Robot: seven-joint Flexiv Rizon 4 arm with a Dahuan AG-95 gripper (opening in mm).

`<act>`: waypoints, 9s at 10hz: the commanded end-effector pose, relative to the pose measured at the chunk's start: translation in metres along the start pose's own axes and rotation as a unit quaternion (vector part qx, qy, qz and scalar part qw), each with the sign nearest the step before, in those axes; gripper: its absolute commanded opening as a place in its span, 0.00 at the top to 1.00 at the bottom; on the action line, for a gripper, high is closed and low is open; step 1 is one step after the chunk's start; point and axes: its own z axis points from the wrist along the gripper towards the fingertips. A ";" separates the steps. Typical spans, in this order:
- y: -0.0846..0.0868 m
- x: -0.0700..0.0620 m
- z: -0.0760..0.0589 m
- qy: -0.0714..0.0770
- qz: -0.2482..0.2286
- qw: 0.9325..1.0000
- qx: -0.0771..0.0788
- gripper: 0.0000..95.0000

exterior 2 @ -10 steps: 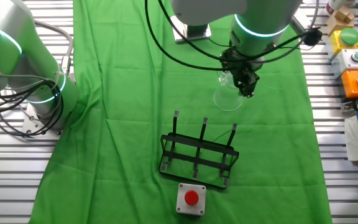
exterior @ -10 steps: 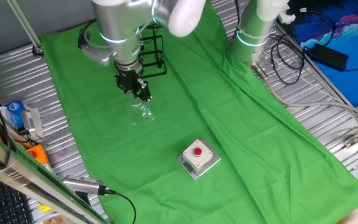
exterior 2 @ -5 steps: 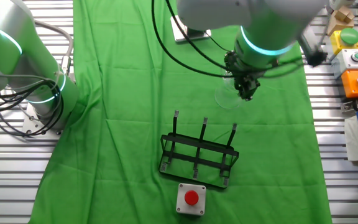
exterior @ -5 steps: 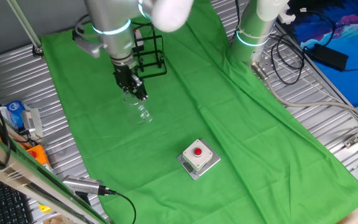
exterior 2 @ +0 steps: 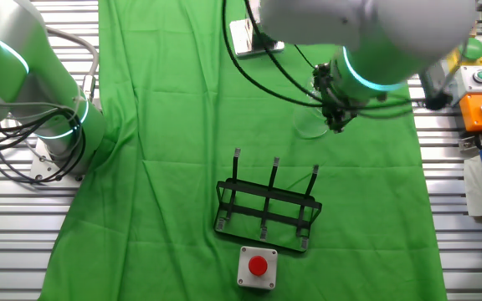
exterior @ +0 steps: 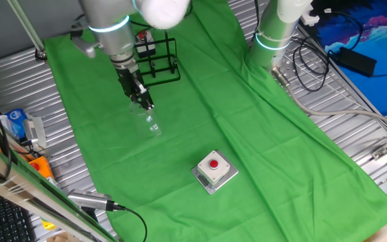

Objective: Take the cup off the cup rack

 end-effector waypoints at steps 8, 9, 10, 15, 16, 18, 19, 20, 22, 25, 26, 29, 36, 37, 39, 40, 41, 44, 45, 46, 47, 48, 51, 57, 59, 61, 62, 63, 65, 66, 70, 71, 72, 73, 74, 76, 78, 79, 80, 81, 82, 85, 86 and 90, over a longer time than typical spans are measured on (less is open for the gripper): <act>0.004 -0.001 -0.001 -0.033 0.063 0.994 -0.088 1.00; 0.004 -0.002 0.000 -0.038 0.065 0.992 -0.098 1.00; 0.006 -0.002 0.002 -0.045 0.068 0.991 -0.107 1.00; 0.007 -0.003 0.007 -0.051 0.024 0.993 -0.100 1.00; 0.005 -0.003 0.008 -0.053 0.021 0.993 -0.102 1.00; 0.001 -0.005 0.013 -0.058 0.019 0.992 -0.113 1.00; 0.000 -0.005 0.013 -0.061 0.022 0.990 -0.125 1.00; 0.000 -0.005 0.013 -0.063 0.018 0.990 -0.128 1.00; 0.000 -0.005 0.013 -0.061 -0.006 0.992 -0.115 1.00; 0.000 -0.005 0.013 -0.063 -0.053 0.993 -0.087 0.20; 0.000 -0.005 0.012 -0.066 -0.059 0.992 -0.085 0.00; -0.001 -0.005 0.013 -0.064 -0.085 0.993 -0.059 0.00; -0.030 0.000 0.011 -0.061 -0.120 0.990 -0.045 0.00; -0.037 0.000 0.013 -0.062 -0.125 0.989 -0.045 0.00; -0.049 -0.001 0.016 -0.067 -0.127 0.988 -0.052 0.00; -0.052 -0.003 0.015 -0.067 -0.127 0.988 -0.056 0.00; -0.059 -0.008 0.009 -0.065 -0.131 0.988 -0.055 0.00; -0.065 -0.011 0.007 -0.064 -0.146 0.986 -0.042 0.00; -0.068 -0.011 0.007 -0.065 -0.152 0.985 -0.041 0.00; -0.069 -0.010 0.008 -0.064 -0.155 0.985 -0.035 0.00; -0.069 -0.010 0.008 -0.062 -0.156 0.985 -0.033 0.00; -0.068 -0.010 0.007 -0.054 -0.158 0.986 -0.023 0.00; -0.055 -0.011 -0.002 -0.025 -0.167 0.985 0.031 0.00; -0.027 -0.028 -0.013 0.040 -0.194 0.967 0.159 0.20; -0.016 -0.025 -0.018 0.074 -0.207 0.953 0.210 0.20; -0.009 -0.024 -0.019 0.101 -0.212 0.947 0.221 0.40; -0.006 -0.024 -0.017 0.115 -0.215 0.945 0.218 0.40; -0.003 -0.023 -0.015 0.125 -0.225 0.942 0.214 0.40; 0.006 -0.019 -0.009 0.130 -0.234 0.940 0.210 0.40; 0.012 -0.018 -0.004 0.130 -0.234 0.940 0.210 0.40; 0.018 -0.017 0.002 0.142 -0.237 0.940 0.200 0.40; 0.018 -0.017 0.002 0.141 -0.237 0.941 0.198 0.40; 0.017 -0.017 0.002 0.138 -0.233 0.944 0.190 0.40; 0.018 -0.017 0.002 0.132 -0.231 0.947 0.182 0.40; 0.018 -0.017 0.002 0.129 -0.230 0.948 0.179 0.40; 0.019 -0.021 0.001 0.109 -0.224 0.952 0.179 0.40; 0.022 -0.034 -0.003 0.088 -0.224 0.952 0.190 0.40; 0.022 -0.040 -0.005 0.084 -0.224 0.952 0.191 0.40; 0.019 -0.048 -0.007 0.080 -0.223 0.953 0.187 0.40; 0.016 -0.053 -0.009 0.078 -0.222 0.955 0.183 0.40; 0.013 -0.059 -0.011 0.077 -0.223 0.955 0.180 0.40; 0.008 -0.074 -0.014 0.073 -0.223 0.957 0.169 0.40; 0.007 -0.079 -0.014 0.071 -0.222 0.958 0.167 0.40; 0.004 -0.112 -0.005 0.058 -0.208 0.964 0.158 0.40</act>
